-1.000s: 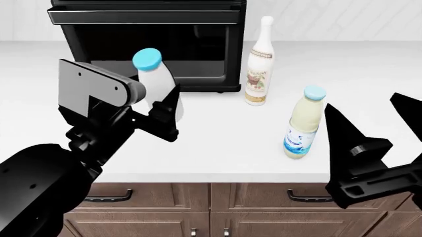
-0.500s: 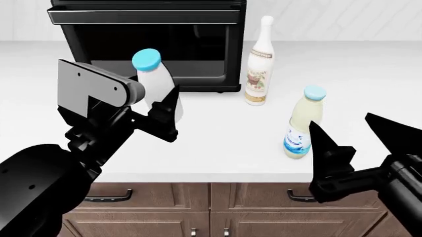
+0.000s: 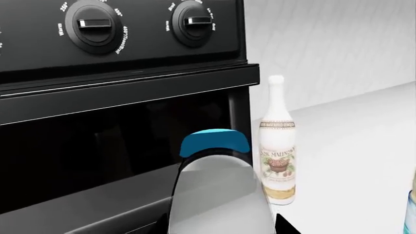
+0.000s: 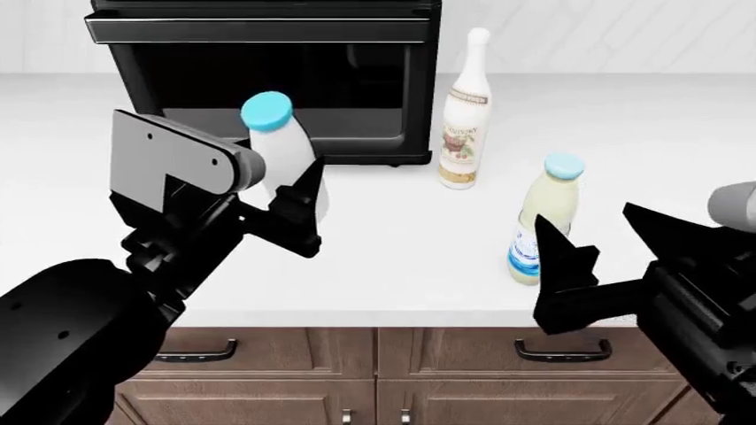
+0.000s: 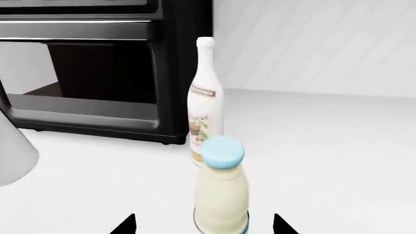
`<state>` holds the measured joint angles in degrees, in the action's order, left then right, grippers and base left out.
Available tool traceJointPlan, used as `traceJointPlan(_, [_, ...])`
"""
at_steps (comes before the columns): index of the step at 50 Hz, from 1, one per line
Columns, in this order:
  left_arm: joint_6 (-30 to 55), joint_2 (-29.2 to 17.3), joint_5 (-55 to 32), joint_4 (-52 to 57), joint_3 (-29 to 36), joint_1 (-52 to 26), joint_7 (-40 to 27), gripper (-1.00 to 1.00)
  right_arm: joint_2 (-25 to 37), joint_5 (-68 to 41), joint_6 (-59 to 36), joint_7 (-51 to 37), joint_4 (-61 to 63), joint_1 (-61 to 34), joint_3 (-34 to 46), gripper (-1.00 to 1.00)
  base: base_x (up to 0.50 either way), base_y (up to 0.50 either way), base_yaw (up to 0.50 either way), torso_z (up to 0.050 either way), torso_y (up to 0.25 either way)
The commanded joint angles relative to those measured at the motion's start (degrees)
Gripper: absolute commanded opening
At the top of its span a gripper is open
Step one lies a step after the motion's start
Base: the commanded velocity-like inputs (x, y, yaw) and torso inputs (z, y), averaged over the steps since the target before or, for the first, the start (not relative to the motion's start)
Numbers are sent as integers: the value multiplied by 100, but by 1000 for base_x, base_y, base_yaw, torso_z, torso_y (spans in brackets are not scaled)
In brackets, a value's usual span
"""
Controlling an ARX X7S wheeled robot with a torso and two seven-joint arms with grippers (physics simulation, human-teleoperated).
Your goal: Move the drinks to the dining counter.
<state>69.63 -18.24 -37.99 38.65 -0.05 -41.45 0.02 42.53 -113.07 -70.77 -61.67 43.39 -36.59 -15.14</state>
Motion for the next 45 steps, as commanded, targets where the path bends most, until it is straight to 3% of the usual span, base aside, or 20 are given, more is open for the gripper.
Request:
traceJointPlan(1, [-69, -7, -35, -21, 5, -28, -71, -100, -295, 605, -257, 442, -254, -60, 152, 100, 0, 0, 0, 0, 0])
traceJointPlan(45, [-162, -64, -130, -105, 115, -41, -174, -100, -637, 3001, -276, 2234, -995, 196, 576, 100, 0, 0, 0, 0, 1])
